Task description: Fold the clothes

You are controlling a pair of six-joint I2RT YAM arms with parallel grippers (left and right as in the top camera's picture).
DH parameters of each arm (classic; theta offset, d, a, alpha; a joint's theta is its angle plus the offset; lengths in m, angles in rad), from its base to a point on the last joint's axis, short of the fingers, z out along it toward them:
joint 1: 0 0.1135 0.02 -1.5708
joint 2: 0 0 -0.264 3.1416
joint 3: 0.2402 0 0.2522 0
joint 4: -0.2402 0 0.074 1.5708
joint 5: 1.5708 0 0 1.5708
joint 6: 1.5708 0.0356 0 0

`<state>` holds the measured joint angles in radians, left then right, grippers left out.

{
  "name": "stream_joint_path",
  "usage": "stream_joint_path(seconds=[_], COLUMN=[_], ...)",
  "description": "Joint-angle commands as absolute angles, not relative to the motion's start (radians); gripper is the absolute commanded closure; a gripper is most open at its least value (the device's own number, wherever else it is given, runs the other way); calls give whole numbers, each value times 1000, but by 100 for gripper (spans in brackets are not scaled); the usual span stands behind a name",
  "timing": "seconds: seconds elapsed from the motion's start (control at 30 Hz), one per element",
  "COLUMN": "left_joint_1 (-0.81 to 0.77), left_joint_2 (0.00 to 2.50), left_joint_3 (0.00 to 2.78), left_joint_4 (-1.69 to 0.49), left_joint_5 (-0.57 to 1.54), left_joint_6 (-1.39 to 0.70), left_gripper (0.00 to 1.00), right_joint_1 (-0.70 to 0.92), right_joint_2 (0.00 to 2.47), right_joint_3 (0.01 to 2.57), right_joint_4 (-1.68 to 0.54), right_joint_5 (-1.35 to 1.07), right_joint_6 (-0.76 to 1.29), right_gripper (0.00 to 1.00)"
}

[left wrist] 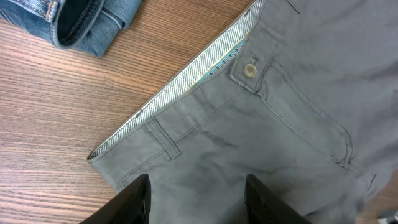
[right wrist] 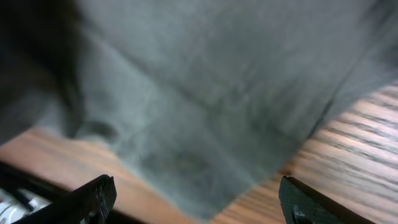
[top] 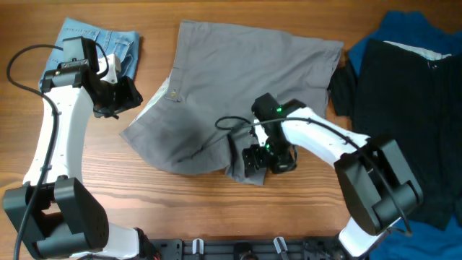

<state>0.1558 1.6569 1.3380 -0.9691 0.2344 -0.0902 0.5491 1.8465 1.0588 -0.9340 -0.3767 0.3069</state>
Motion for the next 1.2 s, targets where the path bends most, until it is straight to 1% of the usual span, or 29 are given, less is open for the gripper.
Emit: stream_joint_path(seconds=[0.0,0.03,0.07,0.1,0.13,0.23,0.27,0.3,0.37,0.4,0.53,0.63,0.73,0.87,0.93,1.0,1.1,1.17], left_joint_1=[152,152,152,152,152,152,152,152,152,152,152,152,136,28,-42,-104,-148,-155], left_joint_2=[1649,1649,1649,1649,1649,1649,1649,1649,1649,1649,1649,1649,1652,1688,1724,1783,1866,1910], left_joint_3=[1334,1334,1334,1334,1334,1334,1334,1334,1334,1334,1334,1333,1329,1283,1248,1225,1224,1224], left_joint_4=[-966,-966,-966,-966,-966,-966,-966,-966,-966,-966,-974,-987,-971,-882,-815,-721,-616,-585], left_joint_5=[243,243,243,243,243,243,243,243,243,243,243,249,324,359,352,308,245,247], left_joint_6=[-74,-74,-74,-74,-74,-74,-74,-74,-74,-74,-74,-75,-45,52,124,128,127,123], left_gripper=[51,51,51,51,51,51,51,50,50,49,47,46,45,46,46,45,46,47], right_joint_1=[549,549,549,549,545,500,477,424,341,309,112,42,35,35,36,36,36,36], right_joint_2=[1850,1850,1850,1850,1847,1814,1799,1774,1749,1740,1685,1680,1680,1680,1680,1680,1680,1680], right_joint_3=[981,977,976,977,983,1040,1062,1105,1158,1173,1185,1185,1185,1185,1185,1185,1185,1185], right_joint_4=[-848,-840,-836,-838,-854,-1011,-1083,-1215,-1349,-1375,-1388,-1375,-1367,-1351,-1338,-1327,-1314,-1309], right_joint_5=[-332,-331,-314,-305,-287,-130,-38,117,239,255,225,165,121,113,101,95,95,96], right_joint_6=[370,369,368,367,368,432,498,624,741,762,736,597,525,514,496,497,496,496], right_gripper=[21,34,64,85,96,96,96,96,96,96,96,95,96,96,96,96,96,96])
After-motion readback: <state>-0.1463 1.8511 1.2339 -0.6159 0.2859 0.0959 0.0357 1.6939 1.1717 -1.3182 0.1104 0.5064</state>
